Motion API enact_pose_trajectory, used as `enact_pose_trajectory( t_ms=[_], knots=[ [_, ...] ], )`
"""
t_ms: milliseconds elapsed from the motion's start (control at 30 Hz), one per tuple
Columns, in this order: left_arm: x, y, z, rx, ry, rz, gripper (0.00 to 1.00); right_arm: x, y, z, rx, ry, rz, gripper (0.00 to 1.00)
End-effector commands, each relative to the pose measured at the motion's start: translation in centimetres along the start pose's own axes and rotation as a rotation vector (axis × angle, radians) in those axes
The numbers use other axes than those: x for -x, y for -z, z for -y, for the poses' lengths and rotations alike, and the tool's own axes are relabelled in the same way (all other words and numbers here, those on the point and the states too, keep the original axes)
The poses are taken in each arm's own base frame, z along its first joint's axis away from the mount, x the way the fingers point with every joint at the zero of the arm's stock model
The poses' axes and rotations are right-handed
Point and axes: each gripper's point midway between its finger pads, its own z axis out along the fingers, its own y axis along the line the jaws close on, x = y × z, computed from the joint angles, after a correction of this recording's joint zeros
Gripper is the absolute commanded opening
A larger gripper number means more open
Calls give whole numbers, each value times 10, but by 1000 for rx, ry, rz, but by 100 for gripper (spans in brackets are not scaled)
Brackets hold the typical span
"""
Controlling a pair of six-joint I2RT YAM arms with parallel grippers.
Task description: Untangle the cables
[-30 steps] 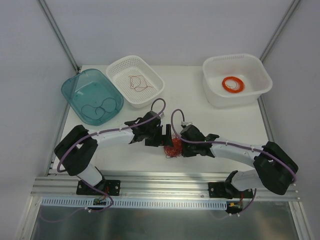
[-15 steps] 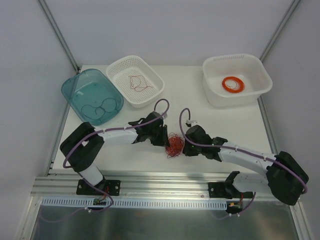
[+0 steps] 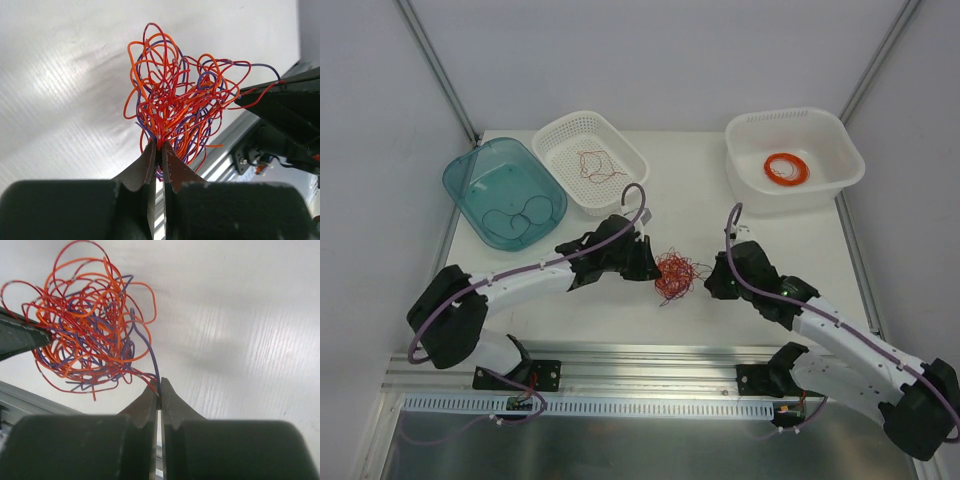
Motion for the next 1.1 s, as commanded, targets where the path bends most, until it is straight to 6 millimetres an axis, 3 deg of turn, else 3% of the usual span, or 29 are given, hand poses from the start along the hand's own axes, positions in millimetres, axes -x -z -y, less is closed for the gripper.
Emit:
enact_pose_trajectory(
  t_ms=[0,100,233,400,600,733,867,933,1067],
  knots=[
    [11,24,-43,154,-34,62,0,37,36,33,-138,37,100,1],
    [19,39,-44,156,-63,97,0,53,57,42,-163,42,138,1],
    [28,56,-34,113,-113,144,1,75,84,36,-137,60,175,1],
    [25,66,-18,18,-180,146,3,70,84,25,-82,70,133,1],
    [11,70,-57,156,-113,179,1,60,84,44,-173,41,109,1],
    [5,85,-92,280,-10,213,1,62,99,60,-268,43,108,1],
    [17,109,-107,306,80,308,1,79,123,76,-366,25,164,1],
    [22,119,-116,330,115,338,1,92,139,76,-375,24,207,1],
    [28,133,-114,327,134,384,1,115,163,68,-351,24,283,1]
  ],
)
